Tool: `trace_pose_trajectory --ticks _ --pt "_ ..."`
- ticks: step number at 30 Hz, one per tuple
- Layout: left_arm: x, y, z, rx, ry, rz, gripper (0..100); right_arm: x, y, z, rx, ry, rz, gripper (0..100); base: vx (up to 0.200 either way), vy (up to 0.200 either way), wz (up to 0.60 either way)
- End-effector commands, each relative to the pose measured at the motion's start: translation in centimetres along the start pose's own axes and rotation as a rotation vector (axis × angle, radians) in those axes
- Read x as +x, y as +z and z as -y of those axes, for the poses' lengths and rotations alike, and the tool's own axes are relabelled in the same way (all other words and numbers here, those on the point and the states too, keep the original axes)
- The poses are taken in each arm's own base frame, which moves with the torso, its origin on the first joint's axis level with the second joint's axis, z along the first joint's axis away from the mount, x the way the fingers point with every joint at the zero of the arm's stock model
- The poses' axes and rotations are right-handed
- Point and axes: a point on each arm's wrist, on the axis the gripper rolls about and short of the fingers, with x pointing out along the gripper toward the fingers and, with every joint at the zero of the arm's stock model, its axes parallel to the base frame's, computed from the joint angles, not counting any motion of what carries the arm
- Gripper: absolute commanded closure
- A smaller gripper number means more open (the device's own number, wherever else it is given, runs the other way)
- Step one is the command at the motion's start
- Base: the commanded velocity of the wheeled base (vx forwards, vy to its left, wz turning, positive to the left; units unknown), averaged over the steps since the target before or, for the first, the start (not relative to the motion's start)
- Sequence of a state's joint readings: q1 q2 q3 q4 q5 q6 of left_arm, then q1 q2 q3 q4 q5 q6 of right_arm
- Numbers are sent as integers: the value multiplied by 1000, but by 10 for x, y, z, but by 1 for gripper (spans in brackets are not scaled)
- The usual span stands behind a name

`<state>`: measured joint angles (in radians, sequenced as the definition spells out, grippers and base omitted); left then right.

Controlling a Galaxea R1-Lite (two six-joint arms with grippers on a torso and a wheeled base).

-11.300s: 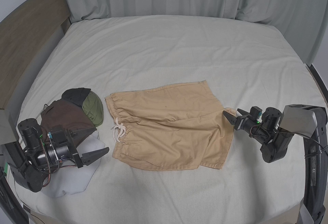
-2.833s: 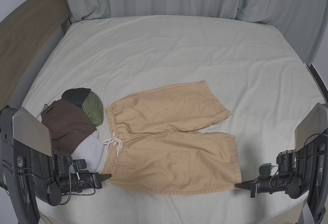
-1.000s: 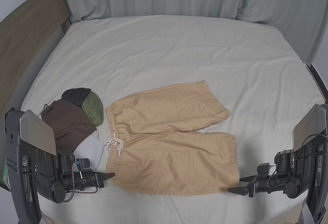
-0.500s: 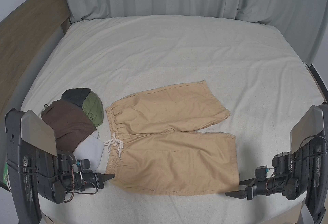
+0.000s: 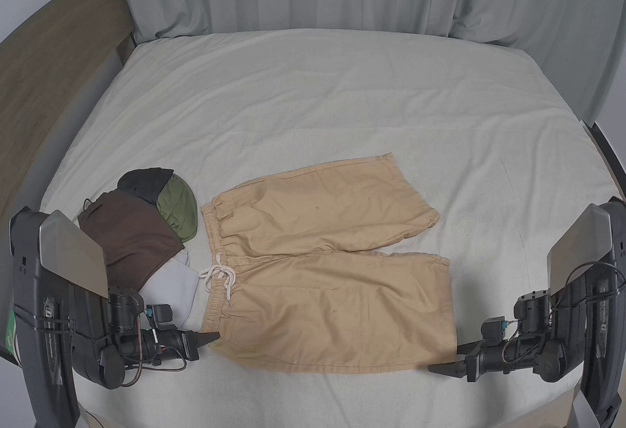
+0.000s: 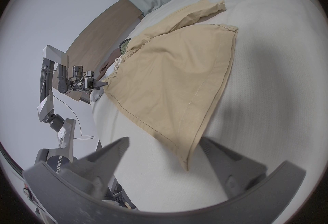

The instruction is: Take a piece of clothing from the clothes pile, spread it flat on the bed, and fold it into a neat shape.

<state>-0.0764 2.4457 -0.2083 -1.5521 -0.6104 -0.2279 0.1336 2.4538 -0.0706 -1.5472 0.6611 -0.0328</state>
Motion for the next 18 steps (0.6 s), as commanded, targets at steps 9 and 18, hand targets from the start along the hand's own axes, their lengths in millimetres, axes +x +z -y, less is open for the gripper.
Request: trace_pose_trajectory --ticks 9,18 --pt "0 0 0 -2 0 -2 100 0 -1 2 7 -4 -1 100 0 0 0" --pt "-10 -11 5 -32 9 -46 100 -6 -4 -1 21 -12 -13 100 0 0 0"
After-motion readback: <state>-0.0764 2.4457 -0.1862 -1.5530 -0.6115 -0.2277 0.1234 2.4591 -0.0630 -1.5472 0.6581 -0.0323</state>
